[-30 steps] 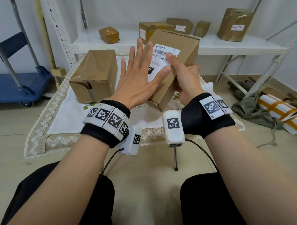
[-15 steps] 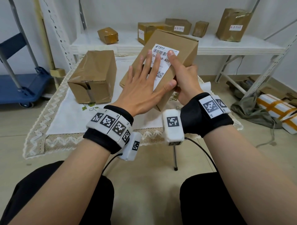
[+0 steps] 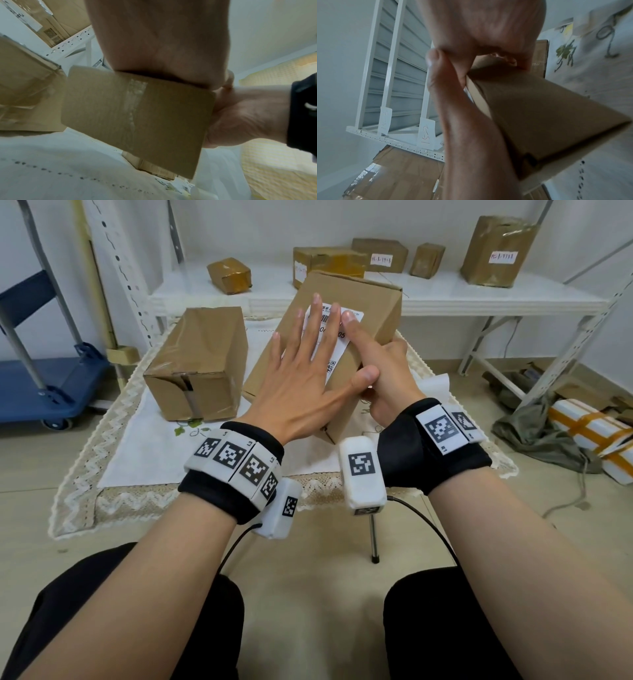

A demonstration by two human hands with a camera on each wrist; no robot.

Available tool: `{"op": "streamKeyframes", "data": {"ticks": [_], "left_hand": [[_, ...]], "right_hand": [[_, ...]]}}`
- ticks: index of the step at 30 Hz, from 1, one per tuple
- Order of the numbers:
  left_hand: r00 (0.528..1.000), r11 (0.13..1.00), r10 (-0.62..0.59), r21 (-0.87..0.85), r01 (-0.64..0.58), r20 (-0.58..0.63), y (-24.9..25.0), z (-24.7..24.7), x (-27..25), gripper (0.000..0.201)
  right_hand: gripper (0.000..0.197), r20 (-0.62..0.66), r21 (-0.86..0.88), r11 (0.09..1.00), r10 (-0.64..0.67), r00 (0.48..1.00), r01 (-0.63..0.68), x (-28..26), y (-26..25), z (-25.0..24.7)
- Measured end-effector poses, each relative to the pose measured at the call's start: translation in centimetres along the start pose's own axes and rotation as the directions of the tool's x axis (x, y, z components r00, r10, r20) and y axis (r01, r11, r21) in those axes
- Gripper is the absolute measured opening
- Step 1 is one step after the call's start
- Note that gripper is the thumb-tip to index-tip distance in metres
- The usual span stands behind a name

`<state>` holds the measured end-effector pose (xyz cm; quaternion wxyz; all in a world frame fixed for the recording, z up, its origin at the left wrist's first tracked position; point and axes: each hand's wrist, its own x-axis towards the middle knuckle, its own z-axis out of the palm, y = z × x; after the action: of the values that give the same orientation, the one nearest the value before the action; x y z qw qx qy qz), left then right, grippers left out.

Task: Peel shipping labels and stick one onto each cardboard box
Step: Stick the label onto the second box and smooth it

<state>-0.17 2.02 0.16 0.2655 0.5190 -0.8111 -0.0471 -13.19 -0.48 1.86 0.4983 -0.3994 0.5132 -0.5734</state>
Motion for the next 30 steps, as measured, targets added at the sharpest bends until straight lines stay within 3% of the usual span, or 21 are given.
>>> {"op": "streamKeyframes", "data": {"ticks": [7,15,20,25,30], "left_hand": [[0.997,0.999,0.029,0.034,-0.031,0.068,0.3,0.2,-0.3,0.104],[0.996,0.997,0.045,0.058,-0.05,0.083,0.5,0.6,-0.8,0.107],[0.999,1.0,-0.009,0.019,0.008,0.041,-0.6,-0.5,-0.1,0.114],[0.999,0.999,-0.039,0.03,0.038,0.027,-0.7,-0.5,-0.1,0.118],[0.999,1.0,-0.023,0.021,0.022,0.031,-0.2,0.0,-0.2,0.106]], "right_hand": [[0.082,-0.032,0.066,0.998,0.021,0.999,-0.019,0.3,-0.2,-0.5],[0.075,-0.106,0.03,0.999,0.026,0.994,-0.023,0.7,-0.4,-1.6],[0.11,-0.083,-0.051,0.999,0.01,0.996,-0.015,0.4,-0.1,-0.3],[0.066,0.005,-0.027,1.0,0.004,1.0,-0.004,0.1,0.0,-0.3],[0.082,-0.021,0.016,1.0,-0.002,1.0,0.003,0.6,-0.2,-0.6]]}}
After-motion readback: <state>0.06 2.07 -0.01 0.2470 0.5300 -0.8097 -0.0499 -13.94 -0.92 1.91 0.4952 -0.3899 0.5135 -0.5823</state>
